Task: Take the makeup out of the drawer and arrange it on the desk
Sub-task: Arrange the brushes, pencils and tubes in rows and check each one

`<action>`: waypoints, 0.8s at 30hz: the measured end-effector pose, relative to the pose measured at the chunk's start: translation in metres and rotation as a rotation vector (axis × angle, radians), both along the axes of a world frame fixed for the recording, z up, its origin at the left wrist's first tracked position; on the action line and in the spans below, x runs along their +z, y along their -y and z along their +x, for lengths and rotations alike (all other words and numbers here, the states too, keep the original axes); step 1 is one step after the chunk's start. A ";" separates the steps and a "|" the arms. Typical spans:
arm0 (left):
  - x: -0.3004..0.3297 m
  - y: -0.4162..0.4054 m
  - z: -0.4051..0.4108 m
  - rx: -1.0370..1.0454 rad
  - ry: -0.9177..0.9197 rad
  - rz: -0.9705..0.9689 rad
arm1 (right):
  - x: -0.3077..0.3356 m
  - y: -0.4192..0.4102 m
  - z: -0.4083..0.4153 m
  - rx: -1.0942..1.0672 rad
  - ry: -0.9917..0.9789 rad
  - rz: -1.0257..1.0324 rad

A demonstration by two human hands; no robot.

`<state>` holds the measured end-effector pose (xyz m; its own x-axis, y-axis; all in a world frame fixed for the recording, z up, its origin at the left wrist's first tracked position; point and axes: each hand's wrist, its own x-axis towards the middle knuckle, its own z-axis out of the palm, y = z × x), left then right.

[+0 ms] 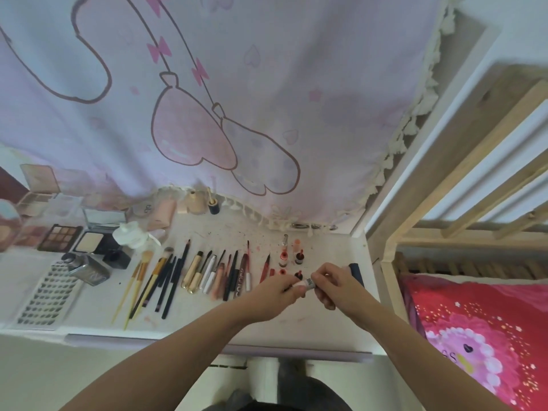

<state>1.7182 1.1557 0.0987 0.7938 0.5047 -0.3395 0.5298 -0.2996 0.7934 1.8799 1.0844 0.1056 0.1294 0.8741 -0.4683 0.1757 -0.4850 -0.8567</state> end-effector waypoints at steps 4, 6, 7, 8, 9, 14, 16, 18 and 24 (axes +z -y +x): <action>0.006 0.001 -0.001 -0.053 -0.088 0.171 | 0.007 -0.002 0.002 -0.022 -0.100 -0.151; 0.006 0.003 0.000 -0.094 -0.175 0.375 | 0.011 -0.004 0.003 -0.065 -0.141 -0.245; 0.005 0.003 0.001 -0.119 -0.207 0.484 | 0.012 -0.004 0.002 -0.093 -0.163 -0.263; 0.004 0.004 0.001 -0.138 -0.216 0.569 | 0.013 -0.004 0.002 -0.114 -0.185 -0.265; 0.003 0.004 0.001 -0.147 -0.209 0.622 | 0.015 -0.004 0.000 -0.125 -0.203 -0.263; 0.004 0.004 -0.002 -0.088 -0.143 0.589 | 0.024 -0.005 -0.004 -0.153 -0.246 -0.170; 0.012 0.004 0.000 -0.003 -0.043 0.361 | 0.027 -0.005 -0.005 -0.125 -0.183 -0.075; 0.020 0.002 -0.001 0.069 0.067 0.144 | 0.030 -0.004 -0.004 -0.063 -0.113 0.032; 0.032 -0.009 -0.006 0.023 0.080 0.117 | 0.044 -0.008 0.007 0.088 0.014 0.010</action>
